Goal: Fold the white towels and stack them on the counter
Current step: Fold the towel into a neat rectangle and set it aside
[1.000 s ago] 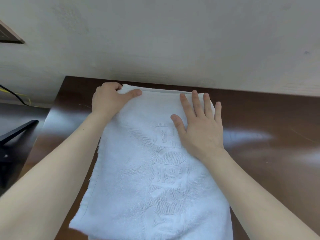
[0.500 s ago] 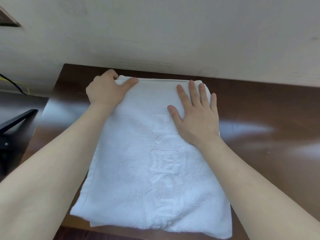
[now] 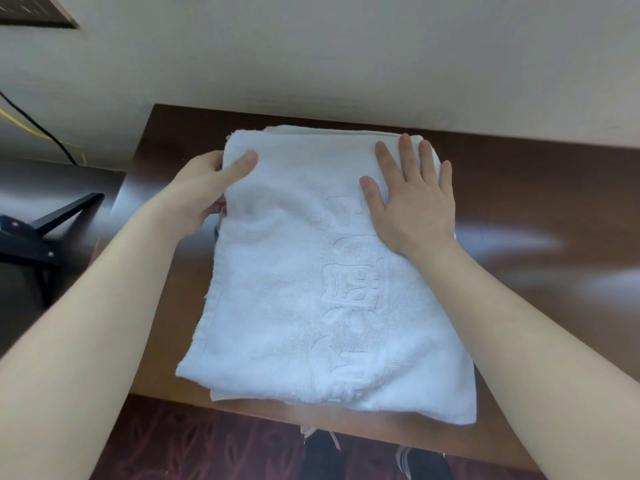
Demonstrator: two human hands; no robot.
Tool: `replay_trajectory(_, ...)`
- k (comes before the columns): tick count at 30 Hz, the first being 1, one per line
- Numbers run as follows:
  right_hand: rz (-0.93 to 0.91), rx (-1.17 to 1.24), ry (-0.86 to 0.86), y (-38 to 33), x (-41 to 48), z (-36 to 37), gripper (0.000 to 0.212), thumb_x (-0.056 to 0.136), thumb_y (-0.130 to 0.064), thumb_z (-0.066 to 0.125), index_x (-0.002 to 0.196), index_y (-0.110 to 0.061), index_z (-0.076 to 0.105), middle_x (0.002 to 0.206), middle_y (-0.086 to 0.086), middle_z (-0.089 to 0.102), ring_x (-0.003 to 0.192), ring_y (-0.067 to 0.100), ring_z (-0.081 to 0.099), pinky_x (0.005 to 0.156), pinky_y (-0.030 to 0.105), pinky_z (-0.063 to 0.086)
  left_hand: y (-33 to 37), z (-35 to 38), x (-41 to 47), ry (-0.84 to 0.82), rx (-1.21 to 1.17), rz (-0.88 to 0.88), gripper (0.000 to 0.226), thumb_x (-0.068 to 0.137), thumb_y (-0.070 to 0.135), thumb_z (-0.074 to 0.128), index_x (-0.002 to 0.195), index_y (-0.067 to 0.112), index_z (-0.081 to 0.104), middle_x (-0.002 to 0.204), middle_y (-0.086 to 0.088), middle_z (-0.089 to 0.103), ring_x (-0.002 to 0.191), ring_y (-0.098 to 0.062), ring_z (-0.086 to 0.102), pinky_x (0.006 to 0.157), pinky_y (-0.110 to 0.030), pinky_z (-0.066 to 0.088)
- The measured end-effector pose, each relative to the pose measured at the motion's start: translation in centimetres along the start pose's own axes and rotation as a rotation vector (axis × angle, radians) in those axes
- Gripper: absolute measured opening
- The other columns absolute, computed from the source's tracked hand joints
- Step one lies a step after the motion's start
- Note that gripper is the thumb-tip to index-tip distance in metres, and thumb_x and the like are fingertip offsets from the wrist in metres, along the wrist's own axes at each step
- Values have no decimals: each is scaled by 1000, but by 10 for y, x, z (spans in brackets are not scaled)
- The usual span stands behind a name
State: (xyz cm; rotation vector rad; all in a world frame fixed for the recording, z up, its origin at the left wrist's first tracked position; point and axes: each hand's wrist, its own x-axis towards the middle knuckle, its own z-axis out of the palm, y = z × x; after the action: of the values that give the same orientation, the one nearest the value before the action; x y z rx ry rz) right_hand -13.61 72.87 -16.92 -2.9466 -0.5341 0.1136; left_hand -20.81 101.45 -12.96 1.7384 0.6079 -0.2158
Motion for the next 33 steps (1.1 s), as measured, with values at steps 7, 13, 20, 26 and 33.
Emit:
replay_trajectory(7, -7, 21, 38, -6, -8, -3, 69, 96, -65, 5, 157, -34, 9, 166, 2, 8, 152, 28, 1, 121, 52, 3, -27, 8, -18, 65, -36, 56, 99, 50, 84, 73, 127, 24, 58, 88, 14, 73, 60, 0, 65, 49, -15, 48)
replay_trajectory(13, -24, 28, 38, -9, -15, 0, 71, 94, -68, 2, 157, -36, 7, 166, 2, 9, 152, 28, 1, 122, 51, 2, -34, 35, -22, 323, 217, 145, 107, 43, 83, 78, 134, 39, 43, 124, 21, 59, 113, -4, 59, 95, -36, 53)
replay_trajectory(20, -19, 21, 41, -11, -16, 1, 69, 96, -66, 3, 157, -36, 6, 166, 2, 8, 152, 28, 1, 122, 51, 2, -33, 36, -9, 394, 60, 251, 83, 53, 57, 90, 122, 36, 49, 112, 29, 58, 98, 14, 58, 88, -20, 53)
replay_trajectory(26, -21, 24, 45, -10, -15, 3, 72, 93, -69, -4, 157, -37, 7, 166, 2, 9, 152, 29, 2, 122, 51, 3, -42, 31, -11, 418, 194, 273, 91, 53, 61, 88, 128, 38, 43, 108, 30, 54, 96, 7, 57, 68, -2, 41)
replay_trajectory(33, -14, 71, 8, -11, -16, -6, 77, 89, -70, -8, 157, -38, 6, 166, 1, 5, 152, 27, -2, 122, 51, 0, -40, 35, -19, 451, 258, 181, 112, 53, 78, 78, 143, 32, 31, 114, 15, 51, 101, -7, 53, 73, -7, 35)
